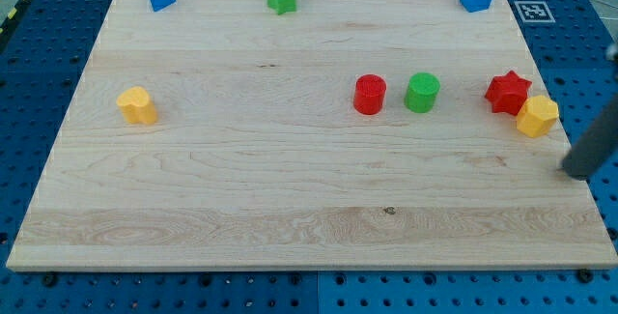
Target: Place the red star diagonally above to the green circle
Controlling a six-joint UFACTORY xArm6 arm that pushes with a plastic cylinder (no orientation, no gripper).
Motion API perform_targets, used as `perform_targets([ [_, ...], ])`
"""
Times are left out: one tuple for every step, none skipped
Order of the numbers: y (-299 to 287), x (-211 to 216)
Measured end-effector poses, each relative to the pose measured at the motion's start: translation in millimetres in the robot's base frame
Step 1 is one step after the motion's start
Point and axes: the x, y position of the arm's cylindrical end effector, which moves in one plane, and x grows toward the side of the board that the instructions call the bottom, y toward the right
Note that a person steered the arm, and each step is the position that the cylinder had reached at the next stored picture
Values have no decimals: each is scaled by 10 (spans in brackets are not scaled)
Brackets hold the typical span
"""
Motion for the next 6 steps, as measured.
perform_targets([
  [156,-330],
  [-76,-650],
  [-266,-666],
  [-317,-659],
  [-198,-649],
  [-100,-619],
])
